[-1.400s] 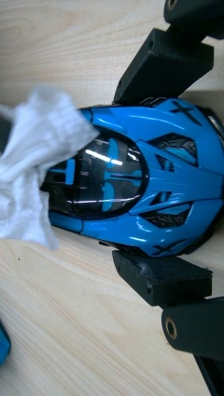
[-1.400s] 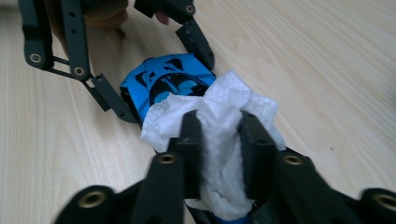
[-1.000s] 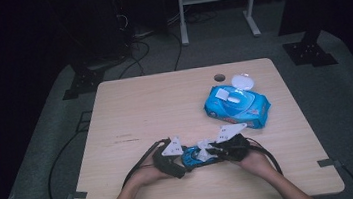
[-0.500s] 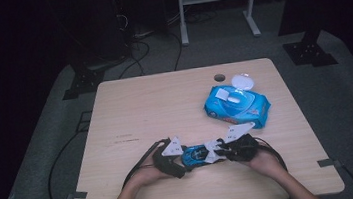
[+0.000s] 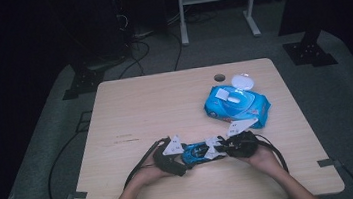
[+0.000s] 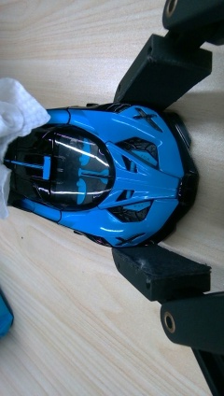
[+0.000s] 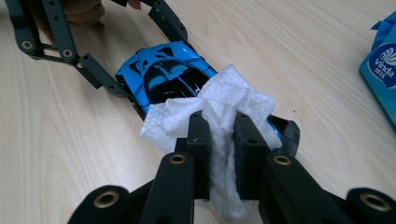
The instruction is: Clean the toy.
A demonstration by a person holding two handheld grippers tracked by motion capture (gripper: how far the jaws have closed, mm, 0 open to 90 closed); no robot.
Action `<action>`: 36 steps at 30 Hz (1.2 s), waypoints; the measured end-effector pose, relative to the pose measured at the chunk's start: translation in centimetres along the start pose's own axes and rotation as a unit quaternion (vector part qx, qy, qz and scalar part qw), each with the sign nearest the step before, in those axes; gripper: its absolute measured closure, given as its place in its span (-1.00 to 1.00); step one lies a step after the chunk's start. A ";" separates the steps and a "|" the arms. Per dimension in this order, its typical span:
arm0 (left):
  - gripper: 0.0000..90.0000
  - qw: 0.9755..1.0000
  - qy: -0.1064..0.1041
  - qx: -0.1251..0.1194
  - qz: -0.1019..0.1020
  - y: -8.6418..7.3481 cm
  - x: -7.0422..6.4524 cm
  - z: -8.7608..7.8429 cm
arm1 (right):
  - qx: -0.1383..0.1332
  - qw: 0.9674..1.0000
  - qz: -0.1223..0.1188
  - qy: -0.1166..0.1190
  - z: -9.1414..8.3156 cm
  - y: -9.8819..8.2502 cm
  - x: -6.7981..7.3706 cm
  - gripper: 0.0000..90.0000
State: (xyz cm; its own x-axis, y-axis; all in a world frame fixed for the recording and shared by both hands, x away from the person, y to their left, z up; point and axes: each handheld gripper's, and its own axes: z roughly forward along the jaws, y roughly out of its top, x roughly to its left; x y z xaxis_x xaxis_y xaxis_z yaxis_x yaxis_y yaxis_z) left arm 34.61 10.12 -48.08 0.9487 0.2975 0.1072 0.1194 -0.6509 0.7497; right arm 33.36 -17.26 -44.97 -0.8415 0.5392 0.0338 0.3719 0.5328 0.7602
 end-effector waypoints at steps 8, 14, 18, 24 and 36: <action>-0.45 1.000 -0.001 -0.003 -0.002 -0.1 0.1 0.0 | 0.007 1.000 -0.022 0.007 0.9 0.9 0.9 0.74; -0.45 1.000 -0.003 -0.002 -0.006 -0.2 0.3 0.0 | 0.009 1.000 -0.011 -0.009 0.3 0.5 -0.1 0.75; -0.45 1.000 -0.003 -0.004 -0.007 -0.2 0.3 0.0 | -0.003 1.000 -0.021 0.016 1.5 1.3 1.0 0.74; -0.45 1.000 -0.002 -0.004 -0.006 -0.2 0.3 0.0 | 0.011 1.000 -0.025 0.011 1.5 2.0 0.6 0.75; -0.44 1.000 0.005 0.006 0.000 0.2 0.1 0.1 | 0.029 0.997 -0.059 0.049 5.5 4.9 3.1 0.76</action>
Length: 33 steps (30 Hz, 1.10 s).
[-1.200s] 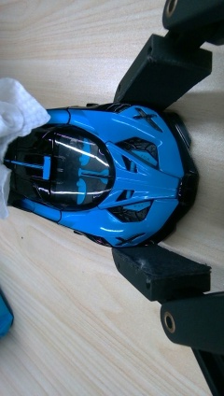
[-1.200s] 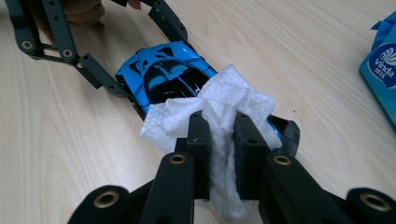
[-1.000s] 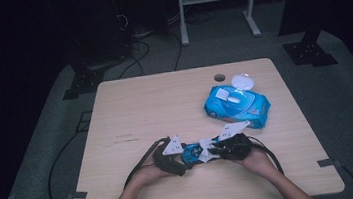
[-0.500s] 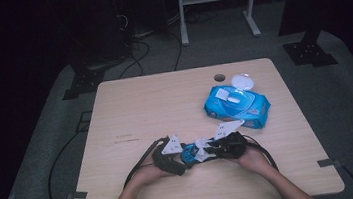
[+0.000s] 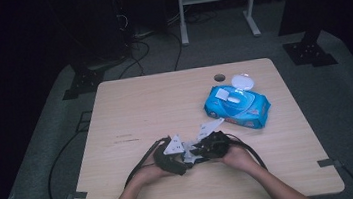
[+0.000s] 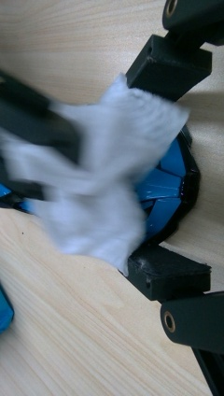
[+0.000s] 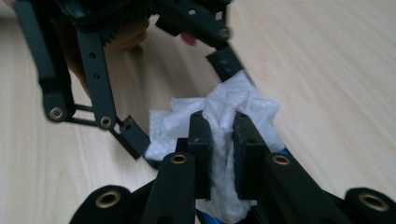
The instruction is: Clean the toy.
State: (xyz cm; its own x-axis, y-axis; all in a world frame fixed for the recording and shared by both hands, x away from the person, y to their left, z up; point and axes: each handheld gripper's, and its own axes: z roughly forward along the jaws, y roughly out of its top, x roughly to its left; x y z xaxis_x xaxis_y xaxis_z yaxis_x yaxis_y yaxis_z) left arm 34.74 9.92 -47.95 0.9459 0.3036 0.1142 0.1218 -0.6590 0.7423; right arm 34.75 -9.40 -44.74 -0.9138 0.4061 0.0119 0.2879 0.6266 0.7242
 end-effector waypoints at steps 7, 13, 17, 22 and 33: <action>-0.44 1.000 -0.002 -0.003 0.001 -0.1 0.1 0.0 | 0.010 1.000 0.004 -0.005 1.0 1.0 -0.6 0.77; -0.44 1.000 0.001 -0.006 0.002 -0.1 0.0 0.0 | 0.013 0.999 0.021 -0.026 0.3 0.8 -1.7 0.77; -0.44 1.000 0.000 -0.006 0.002 -0.1 0.0 0.0 | 0.011 0.999 0.027 -0.026 -0.3 0.4 -2.2 0.77; -0.44 1.000 -0.002 -0.006 -0.003 -0.2 0.0 0.0 | 0.011 1.000 0.016 -0.014 1.0 1.0 -1.3 0.76; -0.44 1.000 -0.001 -0.007 -0.004 -0.2 0.0 0.0 | 0.004 0.999 0.044 -0.014 -0.9 -0.2 -3.5 0.77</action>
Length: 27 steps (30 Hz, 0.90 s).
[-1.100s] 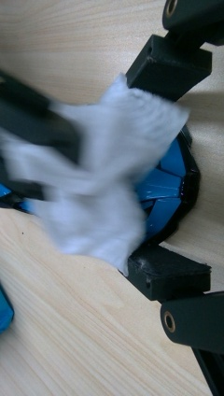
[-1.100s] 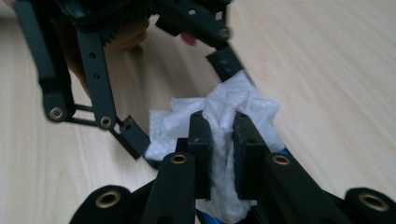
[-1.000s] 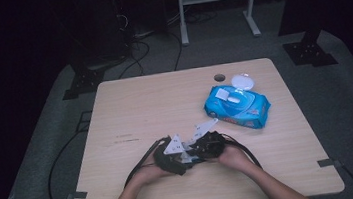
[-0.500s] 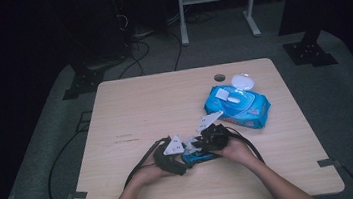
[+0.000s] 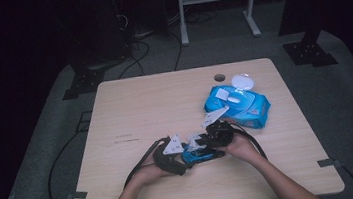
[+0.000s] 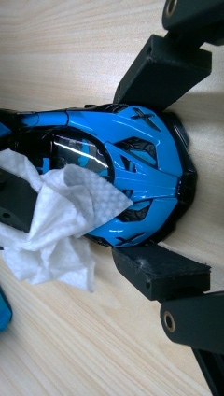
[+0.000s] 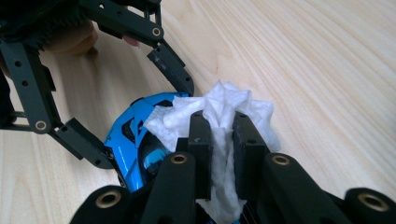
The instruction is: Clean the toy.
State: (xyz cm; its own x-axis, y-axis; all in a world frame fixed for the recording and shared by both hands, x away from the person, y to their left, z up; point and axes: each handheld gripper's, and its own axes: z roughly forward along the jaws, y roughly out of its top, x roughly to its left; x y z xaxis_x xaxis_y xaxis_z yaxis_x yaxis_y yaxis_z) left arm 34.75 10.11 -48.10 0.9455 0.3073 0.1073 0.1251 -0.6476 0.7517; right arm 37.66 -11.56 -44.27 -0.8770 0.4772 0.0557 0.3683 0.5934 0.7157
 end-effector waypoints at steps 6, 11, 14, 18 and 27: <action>-0.44 1.000 -0.002 -0.001 0.000 0.0 0.0 0.0 | -0.002 1.000 -0.003 0.013 1.0 0.4 0.5 0.76; -0.44 1.000 -0.003 -0.005 -0.002 -0.1 0.1 0.0 | 0.005 1.000 0.006 -0.010 -0.7 -0.3 -0.6 0.77; -0.44 1.000 -0.003 -0.005 -0.003 -0.1 0.0 0.0 | 0.002 1.000 0.005 -0.005 -1.0 -0.5 -0.4 0.77; -0.44 1.000 -0.002 -0.002 0.000 0.0 0.0 0.0 | 0.002 1.000 -0.013 0.004 0.4 0.4 0.9 0.77; -0.44 1.000 -0.004 -0.003 -0.002 -0.1 0.0 0.0 | 0.006 0.997 -0.029 0.066 3.0 1.3 3.4 0.77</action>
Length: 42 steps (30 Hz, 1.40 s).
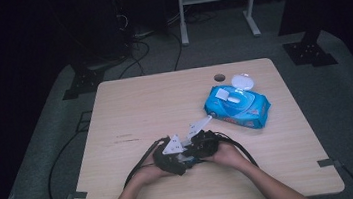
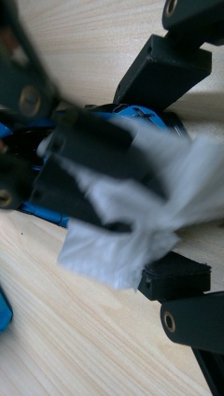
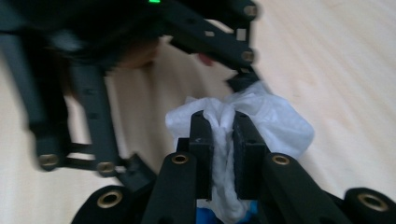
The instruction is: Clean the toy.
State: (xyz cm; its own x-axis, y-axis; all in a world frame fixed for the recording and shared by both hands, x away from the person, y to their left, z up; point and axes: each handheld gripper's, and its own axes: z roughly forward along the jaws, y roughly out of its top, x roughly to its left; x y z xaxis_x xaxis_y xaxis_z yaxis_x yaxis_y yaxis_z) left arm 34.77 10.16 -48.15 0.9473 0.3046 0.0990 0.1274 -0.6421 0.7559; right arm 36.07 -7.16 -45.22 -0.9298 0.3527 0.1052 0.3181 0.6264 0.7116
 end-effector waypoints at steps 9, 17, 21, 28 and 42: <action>-0.44 1.000 0.004 0.002 0.001 0.0 0.0 0.0 | -0.004 0.999 0.012 -0.037 -4.5 -2.3 -0.9 0.78; -0.44 1.000 0.003 0.001 -0.001 0.0 0.0 -0.1 | 0.012 0.997 0.018 -0.074 -7.7 -5.4 -1.3 0.76; -0.44 1.000 0.004 0.002 -0.001 0.0 0.0 -0.1 | -0.008 0.995 0.025 -0.097 -8.5 -6.1 -1.4 0.42; -0.45 1.000 0.004 0.005 -0.002 0.1 0.0 0.0 | -0.035 0.994 -0.010 -0.106 -7.4 -5.3 -0.3 0.22; -0.44 1.000 0.003 0.013 -0.008 0.3 0.0 0.0 | -0.030 0.994 0.067 -0.082 -7.5 -6.0 -3.4 0.76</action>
State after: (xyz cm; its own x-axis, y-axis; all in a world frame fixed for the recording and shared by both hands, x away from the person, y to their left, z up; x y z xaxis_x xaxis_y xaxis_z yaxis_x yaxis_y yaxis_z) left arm 34.86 9.99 -47.95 0.9432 0.3192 0.0921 0.1495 -0.6555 0.7402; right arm 35.91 -17.36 -44.64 -0.8361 0.5411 0.0906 0.4202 0.5255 0.7398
